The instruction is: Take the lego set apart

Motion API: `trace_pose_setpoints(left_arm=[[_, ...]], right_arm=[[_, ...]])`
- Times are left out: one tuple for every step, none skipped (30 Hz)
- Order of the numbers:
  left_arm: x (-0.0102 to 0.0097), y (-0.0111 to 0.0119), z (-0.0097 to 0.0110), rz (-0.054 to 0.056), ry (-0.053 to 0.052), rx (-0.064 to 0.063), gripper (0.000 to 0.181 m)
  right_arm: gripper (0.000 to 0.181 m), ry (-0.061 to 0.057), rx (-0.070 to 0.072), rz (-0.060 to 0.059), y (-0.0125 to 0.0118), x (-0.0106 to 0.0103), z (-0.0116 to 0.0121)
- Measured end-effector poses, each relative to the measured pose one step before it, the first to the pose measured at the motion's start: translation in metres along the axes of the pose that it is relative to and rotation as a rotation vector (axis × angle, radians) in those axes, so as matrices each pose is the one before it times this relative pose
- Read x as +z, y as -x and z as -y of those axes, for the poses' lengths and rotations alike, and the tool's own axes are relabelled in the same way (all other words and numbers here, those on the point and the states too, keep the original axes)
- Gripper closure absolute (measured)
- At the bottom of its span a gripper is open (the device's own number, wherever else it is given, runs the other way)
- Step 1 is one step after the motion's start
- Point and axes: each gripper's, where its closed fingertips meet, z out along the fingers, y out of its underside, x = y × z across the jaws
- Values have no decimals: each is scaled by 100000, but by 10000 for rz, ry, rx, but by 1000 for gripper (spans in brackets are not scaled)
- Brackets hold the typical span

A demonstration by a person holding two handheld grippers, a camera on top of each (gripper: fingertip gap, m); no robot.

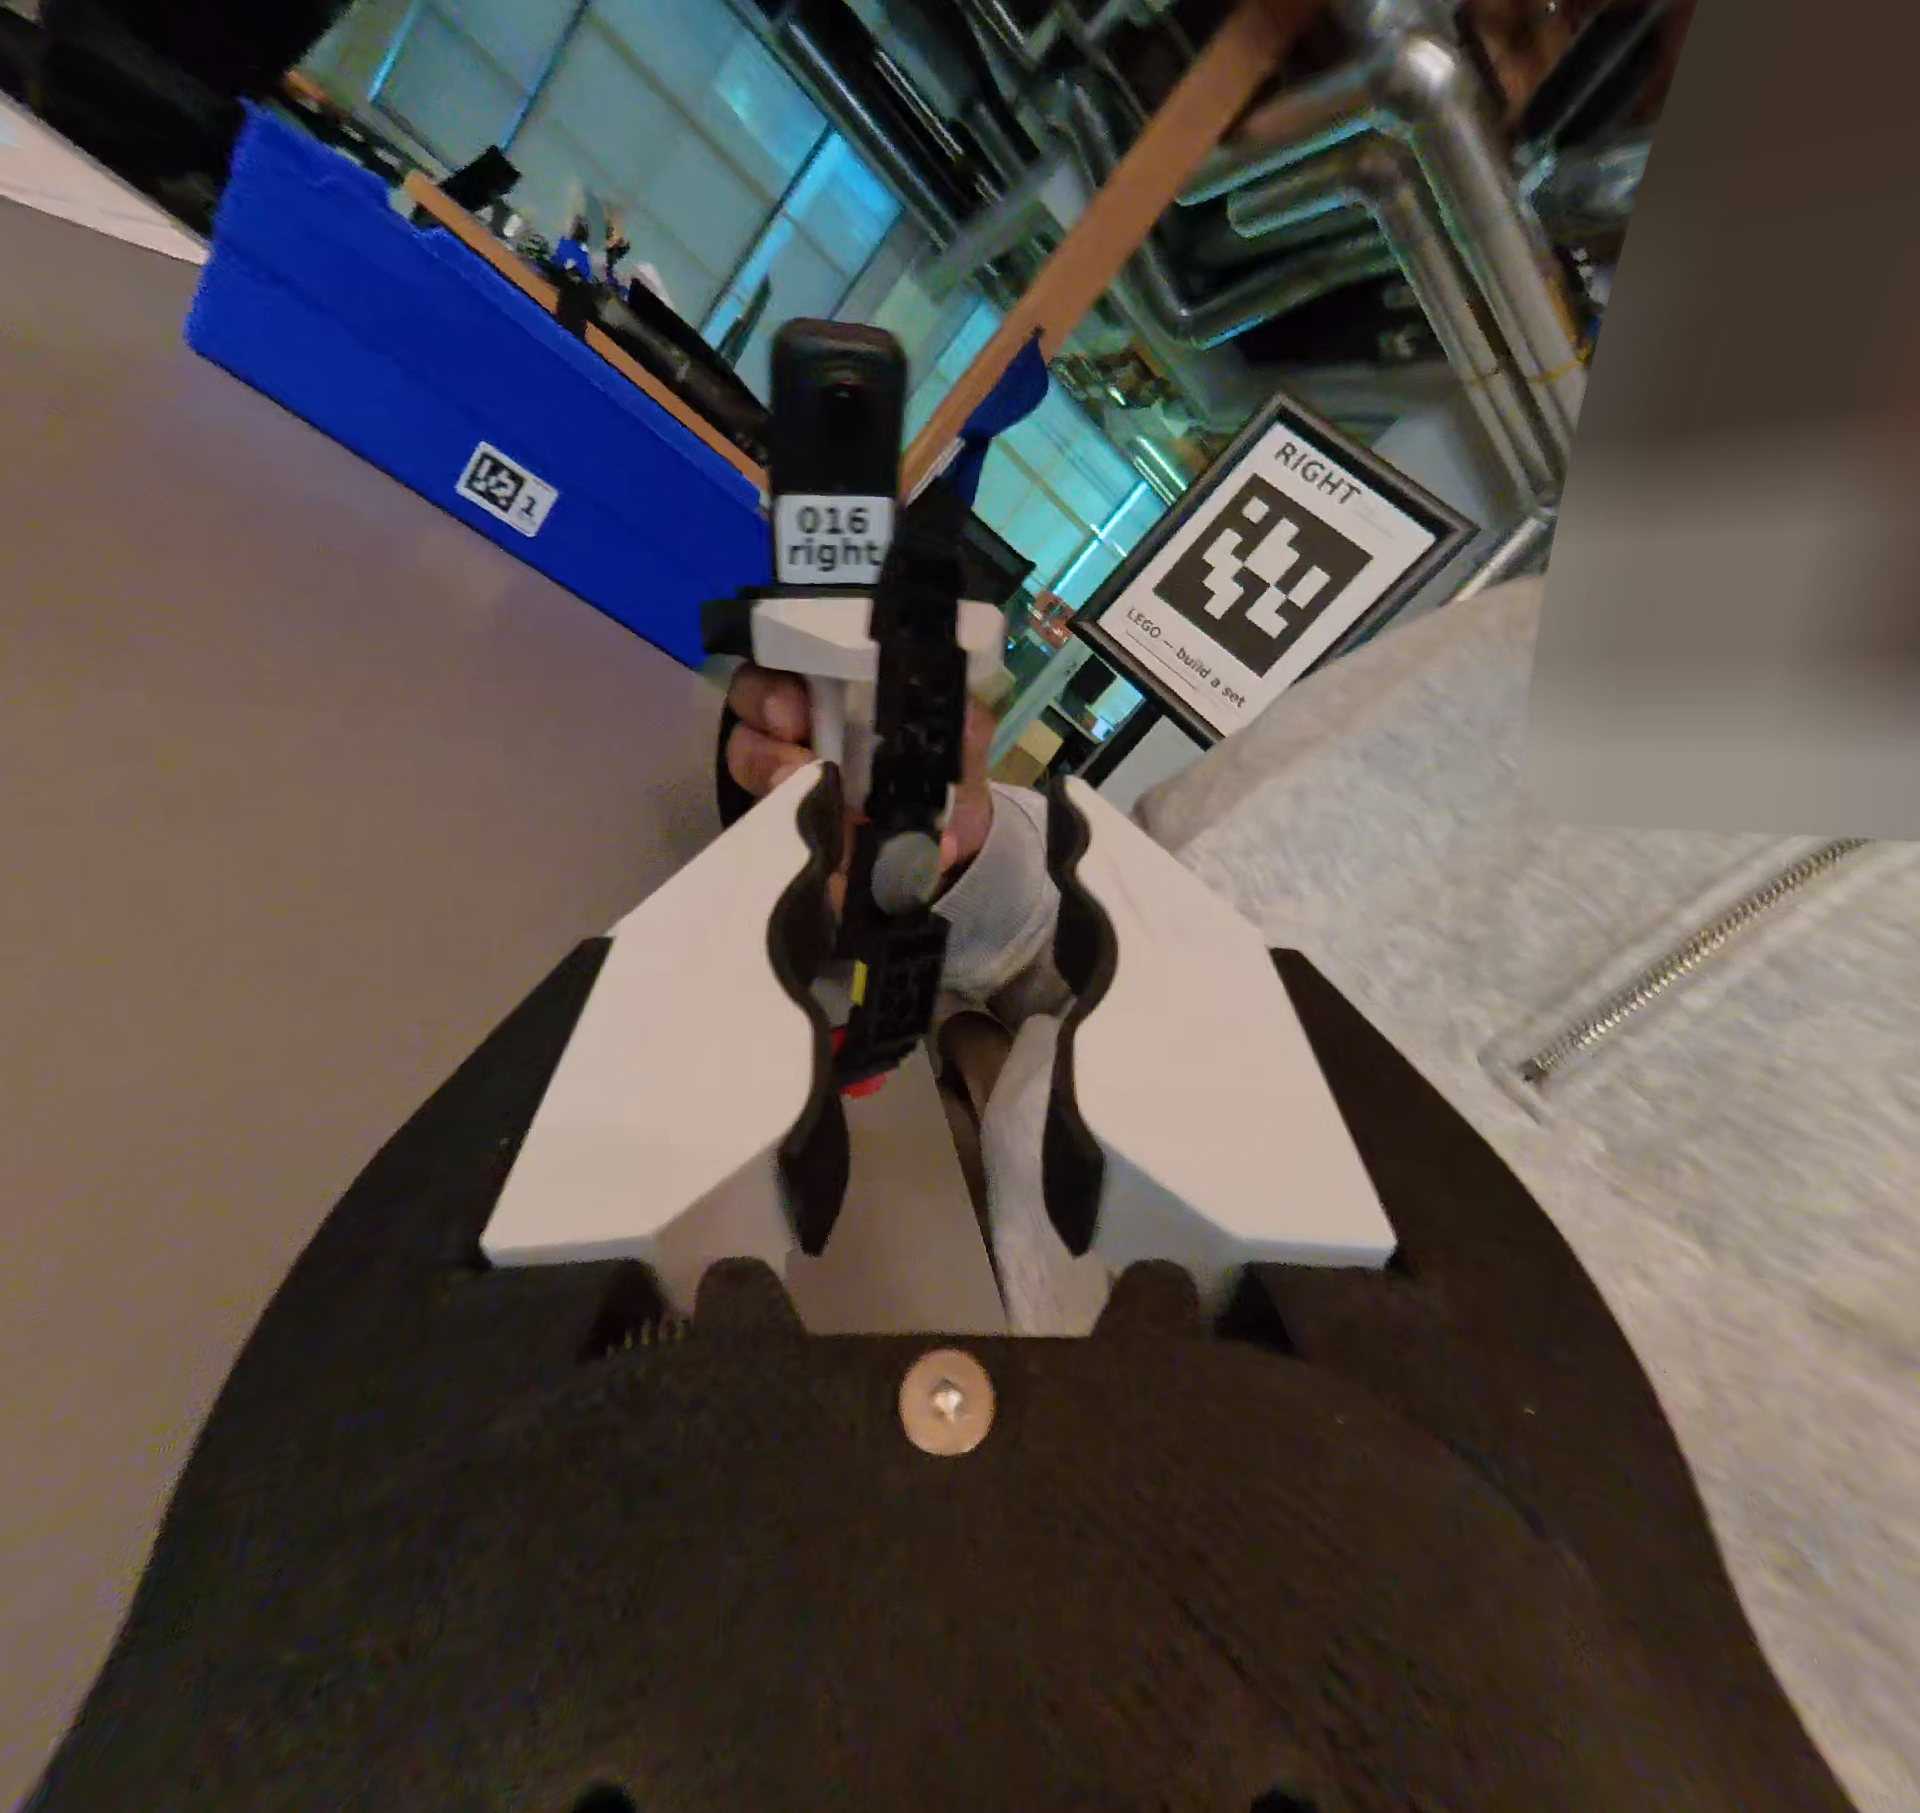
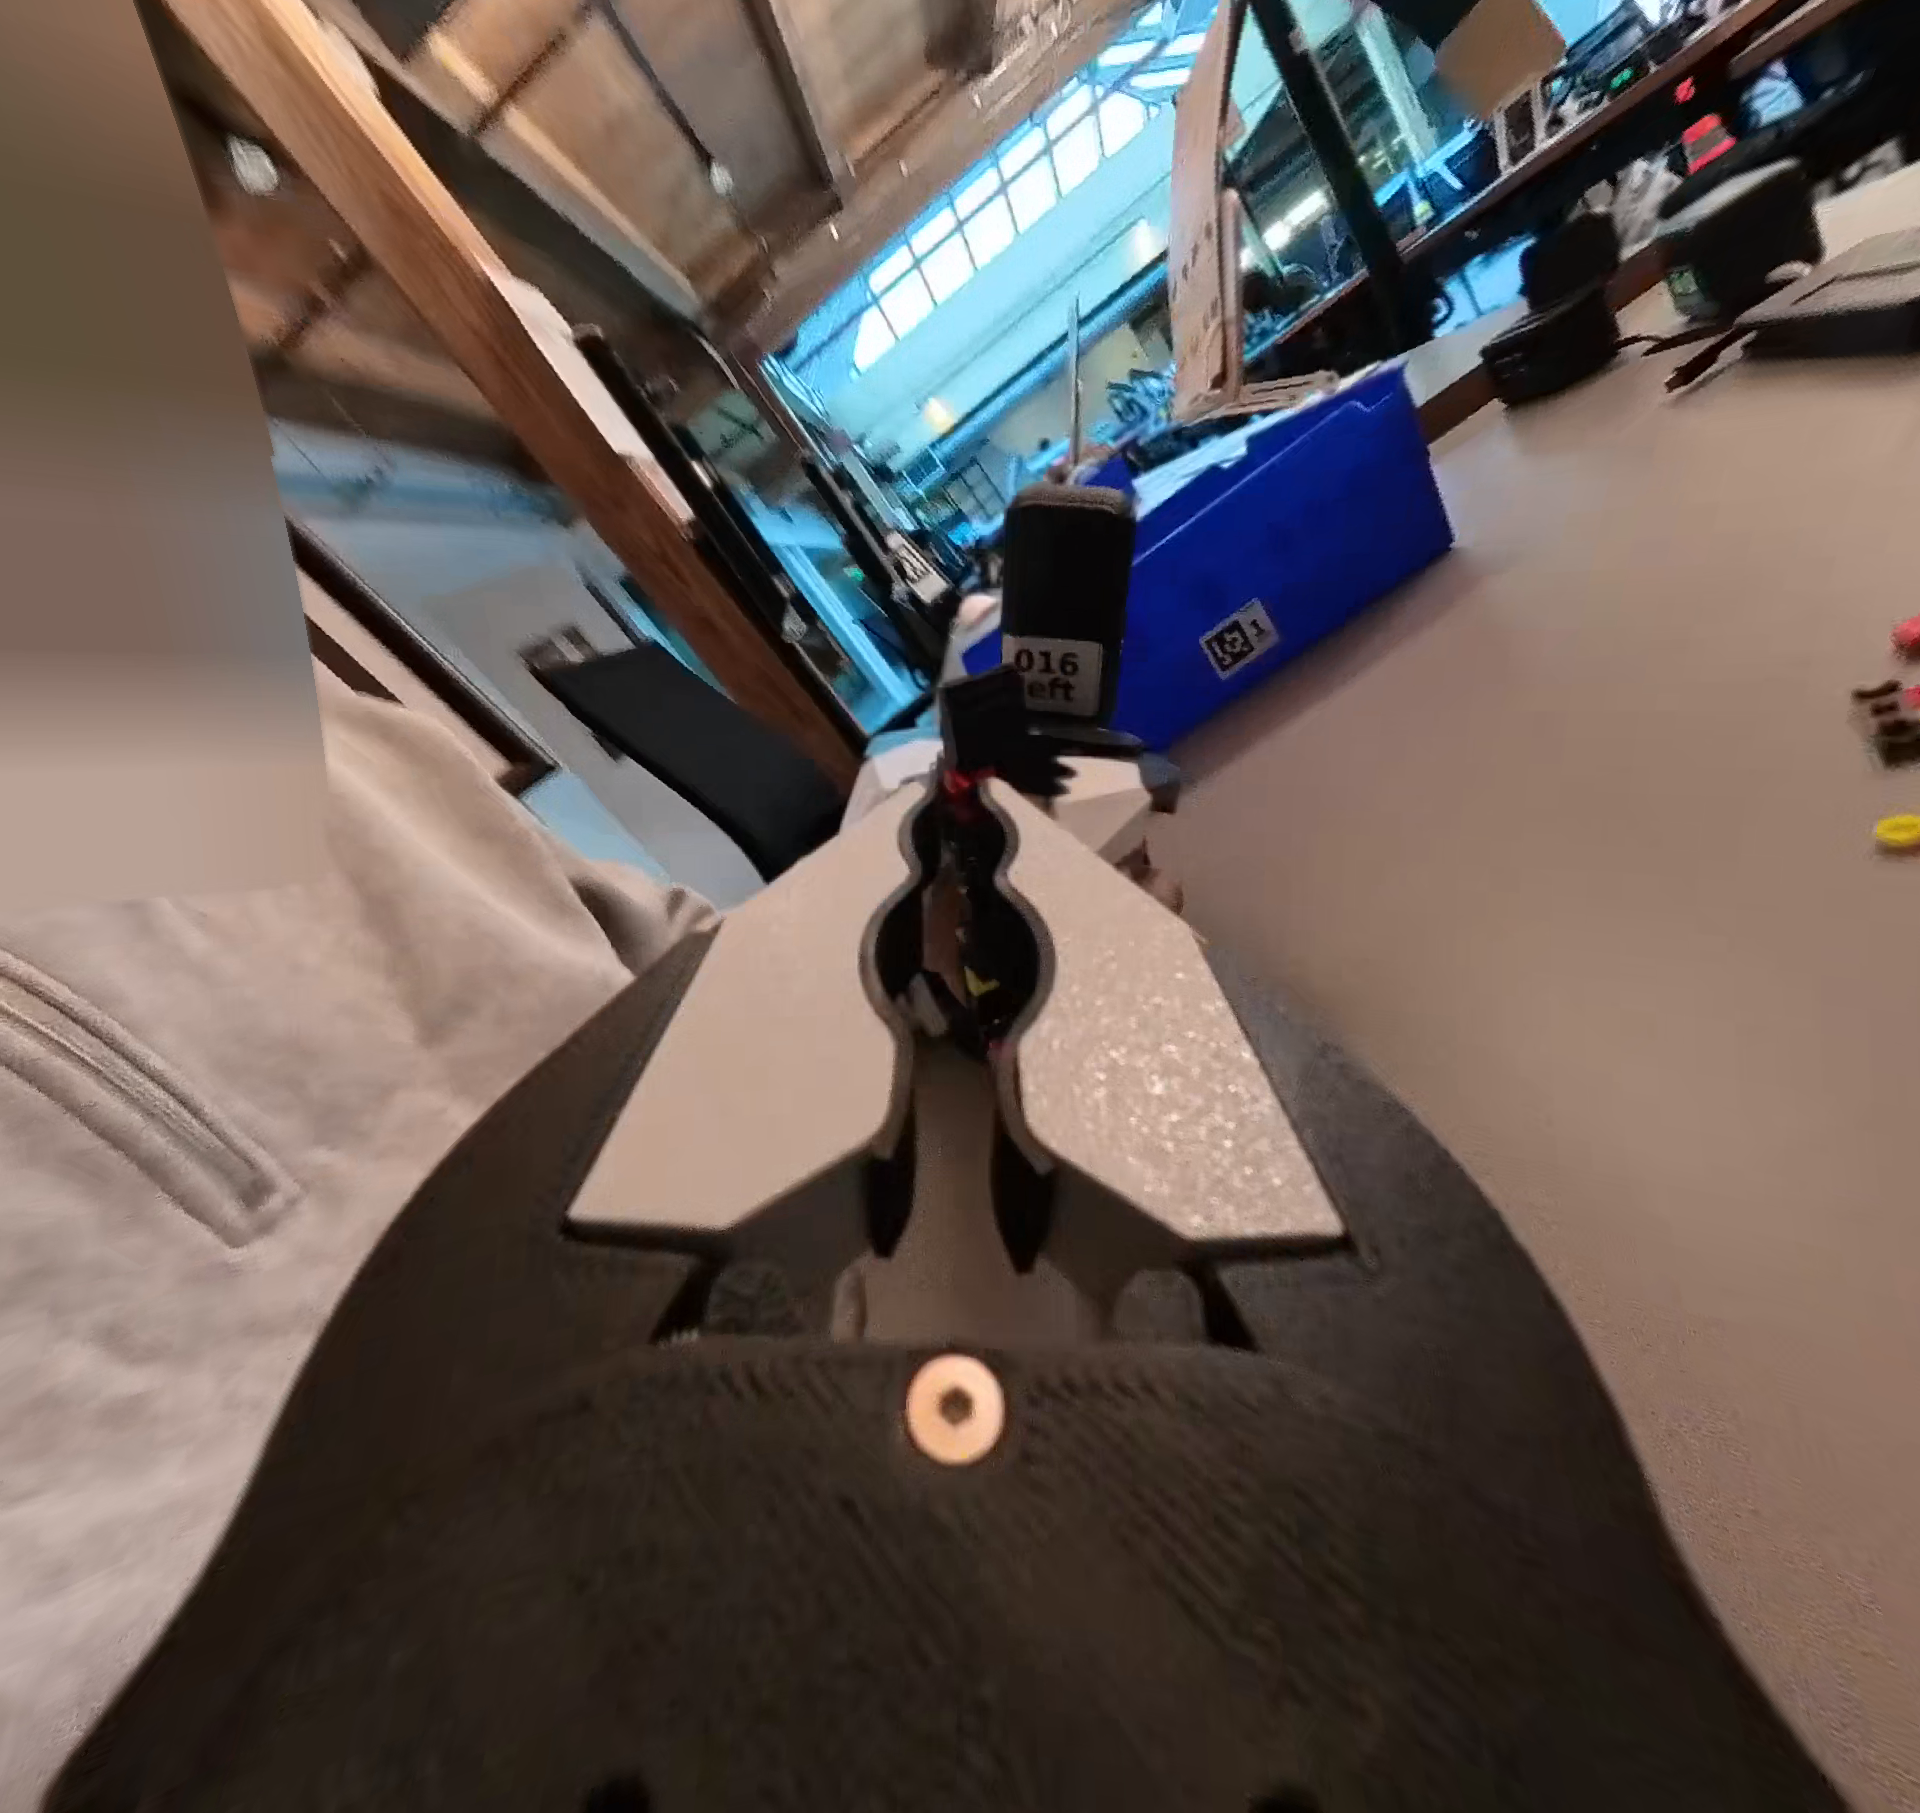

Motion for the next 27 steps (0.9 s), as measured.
trace_pose_setpoints(left_arm=[[77,-108,-82,5,24,140,146],[40,131,-148,109,67,112,148],[13,79,-70,42,18,25,149],[-15,-64,60,-68,-53,-23,148],[-52,119,87,40,-59,-58,149],[-95,161,104,67,-66,-37,154],[-128,55,143,16,-93,-21,167],[-53,35,4,4,3,-35,167],[3,10,-21,-14,34,-81,167],[28,-38,-22,-34,40,-46,167],[10,62,1,42,24,25,167],[-41,126,-12,84,21,40,167],[-53,129,46,79,-9,20,167],[-104,166,157,96,-93,-16,167],[-146,236,225,129,-133,-60,167],[-168,318,277,176,-160,-63,167],[-179,304,247,155,-145,-64,167],[-141,256,168,126,-93,-73,168],[-88,271,116,140,-66,-65,168],[-52,194,101,126,-62,-42,167],[-21,212,117,183,-65,-14,167],[-10,224,143,230,-91,51,167],[8,154,59,223,-22,109,167],[29,128,46,248,7,199,167],[26,79,13,244,45,236,167],[62,57,-55,221,91,254,167],[54,18,-74,185,101,252,166]], right_arm=[[180,-84,412,179,-80,-161,92],[179,122,376,134,-136,-48,-223],[179,150,273,90,-122,14,-276],[180,94,157,96,-21,64,-213],[179,118,118,108,73,107,-247],[180,93,61,71,56,119,-182],[179,7,-1,22,32,81,-51],[180,-25,14,-12,-29,29,-4],[179,-19,54,32,-29,-6,-3],[180,-25,57,58,6,-24,2],[179,-44,36,6,-65,-29,32],[179,-53,-18,-41,-129,-2,15],[177,-93,-81,-109,-206,-9,63],[173,-165,-96,-251,-394,-74,165],[170,-188,-98,-234,-377,-135,236],[167,-164,-59,-130,-228,-172,247],[163,-120,-54,-163,-245,-160,232],[161,-46,-147,-240,-304,-135,141],[161,14,-239,-240,-221,-78,46],[162,64,-276,-242,-154,-20,-19],[162,92,-323,-262,-129,45,-60],[163,90,-363,-299,-143,54,-94],[163,72,-362,-275,-107,67,-76],[163,65,-293,-228,-73,69,-67],[162,67,-194,-200,-106,80,-86],[161,69,-111,-131,-88,77,-115],[161,51,-48,-20,19,86,-102]])
